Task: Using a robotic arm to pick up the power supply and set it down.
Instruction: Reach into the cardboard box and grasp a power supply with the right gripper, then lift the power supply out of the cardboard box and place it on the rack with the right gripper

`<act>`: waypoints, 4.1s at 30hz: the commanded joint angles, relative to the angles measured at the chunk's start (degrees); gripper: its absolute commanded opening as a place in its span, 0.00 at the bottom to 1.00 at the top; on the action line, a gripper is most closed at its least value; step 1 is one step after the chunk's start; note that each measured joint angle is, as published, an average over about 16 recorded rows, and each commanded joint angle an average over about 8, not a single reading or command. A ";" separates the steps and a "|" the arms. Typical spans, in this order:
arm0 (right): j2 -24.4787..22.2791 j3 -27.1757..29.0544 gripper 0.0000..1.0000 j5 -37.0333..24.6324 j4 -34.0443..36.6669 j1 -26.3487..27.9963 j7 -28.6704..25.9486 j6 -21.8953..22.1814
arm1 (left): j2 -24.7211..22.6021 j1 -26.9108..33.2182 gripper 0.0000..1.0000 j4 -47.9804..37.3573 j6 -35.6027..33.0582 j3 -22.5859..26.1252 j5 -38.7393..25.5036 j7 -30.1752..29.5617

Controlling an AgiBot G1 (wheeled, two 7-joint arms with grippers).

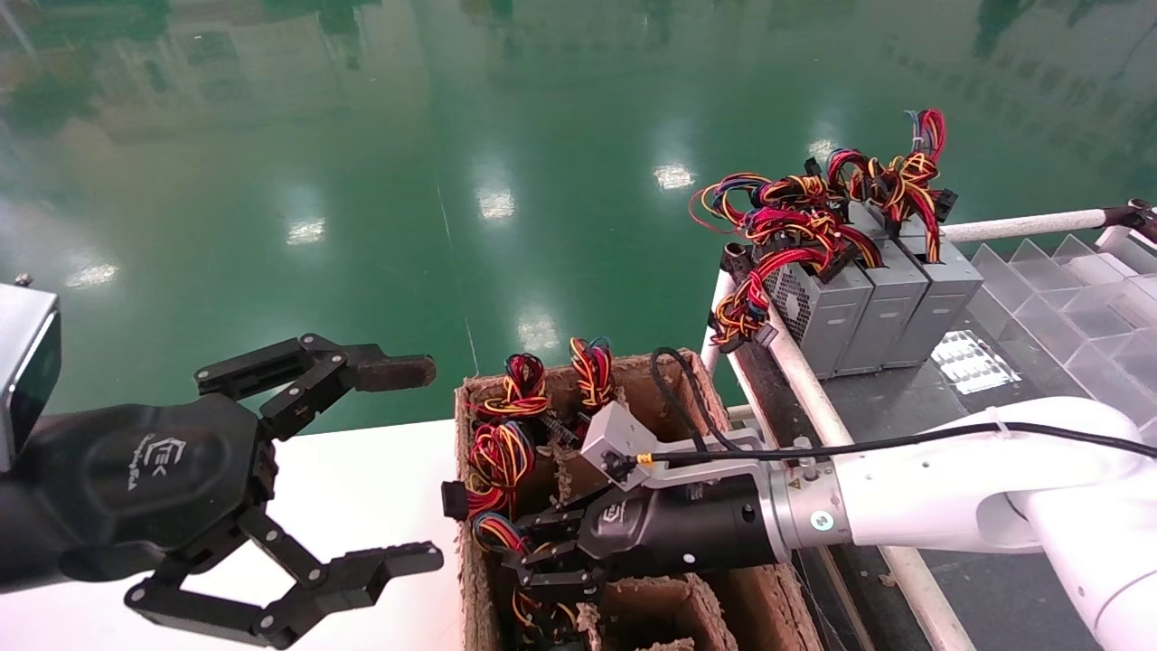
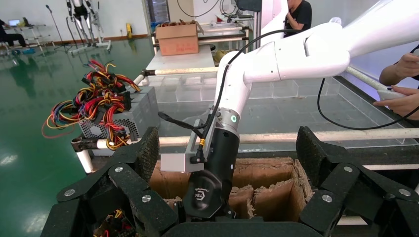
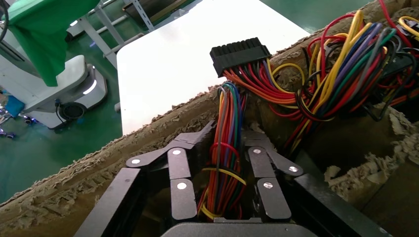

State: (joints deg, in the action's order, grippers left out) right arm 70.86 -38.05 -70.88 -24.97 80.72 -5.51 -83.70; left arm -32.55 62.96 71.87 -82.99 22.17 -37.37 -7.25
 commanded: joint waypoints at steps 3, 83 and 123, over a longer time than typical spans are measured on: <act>-0.24 0.17 0.00 0.22 0.37 0.17 0.32 -0.28 | 0.00 0.00 1.00 0.00 0.00 0.00 0.00 0.00; -41.03 9.58 0.00 31.46 3.62 -0.11 4.47 -6.16 | 0.01 0.01 1.00 0.00 0.01 0.02 0.01 0.01; -21.04 1.70 0.01 17.75 21.22 19.09 12.34 8.08 | 0.01 0.01 1.00 0.00 0.01 0.03 0.02 0.01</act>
State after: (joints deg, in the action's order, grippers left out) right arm 49.69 -36.29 -53.05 -3.61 99.77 6.76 -75.36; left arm -32.54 62.96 71.87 -82.98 22.19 -37.35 -7.23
